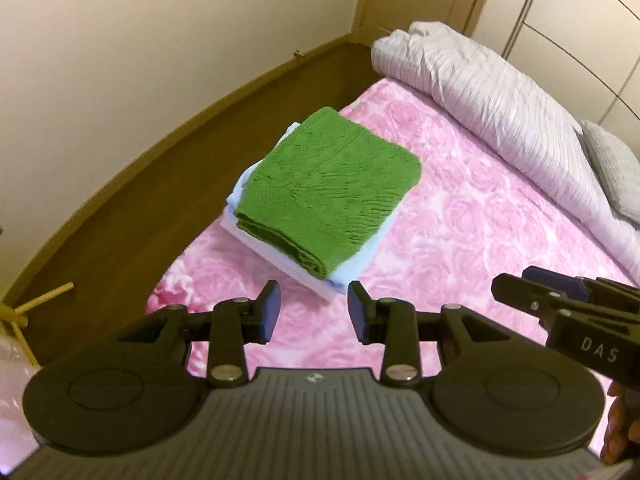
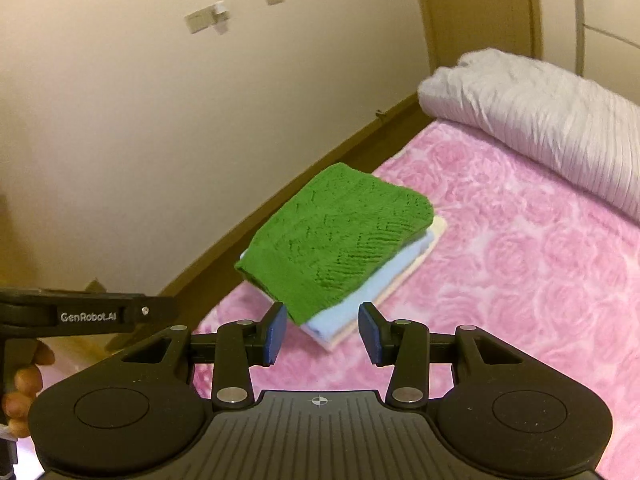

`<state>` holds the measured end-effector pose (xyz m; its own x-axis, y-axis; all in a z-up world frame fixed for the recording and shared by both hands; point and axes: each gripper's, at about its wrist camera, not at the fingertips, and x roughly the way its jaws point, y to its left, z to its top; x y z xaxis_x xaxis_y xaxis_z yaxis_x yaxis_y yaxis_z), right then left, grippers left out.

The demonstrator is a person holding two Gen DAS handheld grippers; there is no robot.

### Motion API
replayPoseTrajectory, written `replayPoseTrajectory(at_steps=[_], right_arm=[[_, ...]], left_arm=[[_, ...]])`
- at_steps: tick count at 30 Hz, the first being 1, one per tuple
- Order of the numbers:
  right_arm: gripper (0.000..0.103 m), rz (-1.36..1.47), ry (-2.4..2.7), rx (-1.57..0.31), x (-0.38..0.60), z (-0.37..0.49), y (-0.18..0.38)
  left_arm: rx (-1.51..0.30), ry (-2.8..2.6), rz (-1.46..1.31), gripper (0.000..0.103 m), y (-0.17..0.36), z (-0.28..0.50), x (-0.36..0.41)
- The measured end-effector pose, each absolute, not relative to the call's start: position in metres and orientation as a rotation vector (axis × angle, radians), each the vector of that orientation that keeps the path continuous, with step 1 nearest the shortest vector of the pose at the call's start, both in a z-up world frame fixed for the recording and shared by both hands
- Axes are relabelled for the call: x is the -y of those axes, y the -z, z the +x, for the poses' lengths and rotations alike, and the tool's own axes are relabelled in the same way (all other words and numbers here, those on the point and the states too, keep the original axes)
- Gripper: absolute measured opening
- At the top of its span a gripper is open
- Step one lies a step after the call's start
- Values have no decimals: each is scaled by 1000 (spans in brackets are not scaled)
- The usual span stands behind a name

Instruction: Fold clothes

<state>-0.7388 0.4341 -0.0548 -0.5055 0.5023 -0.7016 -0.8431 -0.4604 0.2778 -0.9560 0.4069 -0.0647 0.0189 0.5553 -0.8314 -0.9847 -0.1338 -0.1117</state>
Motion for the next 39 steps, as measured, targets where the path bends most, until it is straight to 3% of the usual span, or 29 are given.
replayPoseTrajectory(at_steps=[16, 32, 39], right_arm=[[44, -842, -2116, -675, -401, -656, 56], [44, -890, -2129, -584, -418, -652, 67], [44, -867, -2142, -789, -438, -644, 78]], left_arm=[[-587, -1613, -993, 32, 71, -852, -331], [-575, -1743, -946, 32, 70, -826, -330], [-581, -1698, -1007, 32, 76, -830, -342]])
